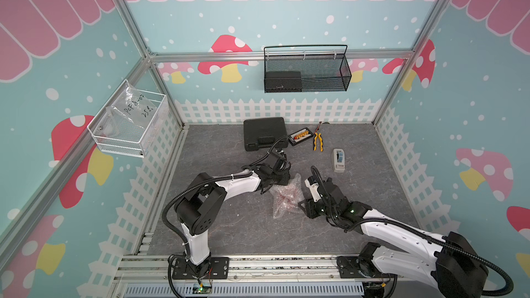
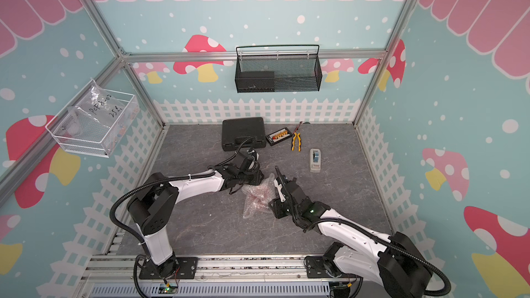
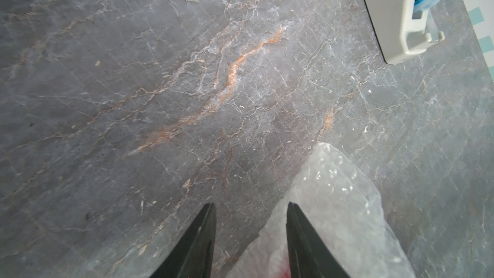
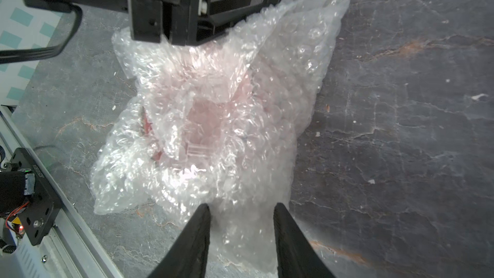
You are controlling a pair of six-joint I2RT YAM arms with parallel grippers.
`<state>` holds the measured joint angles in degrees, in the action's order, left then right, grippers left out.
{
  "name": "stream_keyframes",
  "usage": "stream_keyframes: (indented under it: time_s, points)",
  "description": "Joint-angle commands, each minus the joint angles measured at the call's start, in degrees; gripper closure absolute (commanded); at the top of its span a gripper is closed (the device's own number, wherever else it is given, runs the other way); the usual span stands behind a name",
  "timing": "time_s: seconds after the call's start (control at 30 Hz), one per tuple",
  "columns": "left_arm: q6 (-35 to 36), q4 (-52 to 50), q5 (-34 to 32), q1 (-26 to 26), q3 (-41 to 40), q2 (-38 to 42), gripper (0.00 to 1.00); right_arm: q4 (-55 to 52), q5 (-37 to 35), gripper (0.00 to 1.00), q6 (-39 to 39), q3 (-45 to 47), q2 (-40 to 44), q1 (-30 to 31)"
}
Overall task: Wrap mugs in bubble wrap
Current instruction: Stick the tape on the bubble wrap.
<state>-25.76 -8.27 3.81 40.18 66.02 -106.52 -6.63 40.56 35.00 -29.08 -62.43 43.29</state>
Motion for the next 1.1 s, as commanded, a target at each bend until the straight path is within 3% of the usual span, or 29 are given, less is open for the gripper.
stream_keyframes:
  time_s: [0.0, 0.17, 0.37, 0.63, 0.67, 0.7, 0.77, 0.9, 1.07]
  points:
    - [0.47, -4.82, -0.32, 0.73, -2.03, -1.11, 0.54, -0.34, -3.39, 0.58, -0.58, 2.69, -3.38, 0.74]
    - [0.45, -4.69, -0.14, 0.69, -2.06, -0.41, 0.54, -3.61, -5.28, 0.56, -3.10, 0.44, -5.41, 1.10]
    - [0.36, -4.90, -0.09, 0.77, -1.19, 3.02, 0.45, -11.94, -10.39, 0.45, -5.09, -5.69, 1.50, 0.99]
    - [2.16, -9.33, -0.57, 0.27, 5.81, 10.47, 0.20, -17.45, -16.12, 0.30, -9.33, -15.55, 1.44, 0.62]
    - [2.28, -10.10, -0.62, -0.03, 7.09, 11.76, 0.13, -18.32, -17.69, 0.27, -10.11, -17.63, 1.04, 0.57]
    - [2.25, -10.88, -0.77, -0.33, 8.27, 12.83, 0.01, -19.23, -20.17, 0.24, -10.79, -19.43, 0.72, 0.45]
    - [2.04, -12.46, -2.52, -1.55, 10.10, 15.64, 0.00, -21.68, -29.94, 0.16, -11.87, -22.91, 0.40, -0.51]
    - [0.27, -13.00, -12.35, -8.24, 7.08, 20.95, 0.00, -19.47, -45.19, 0.07, -13.64, -22.28, 1.42, -10.40]
    - [-5.16, -9.05, -24.66, -23.51, -6.06, 27.49, 0.00, -3.18, -54.59, 0.01, -15.71, -10.17, 3.31, -25.89]
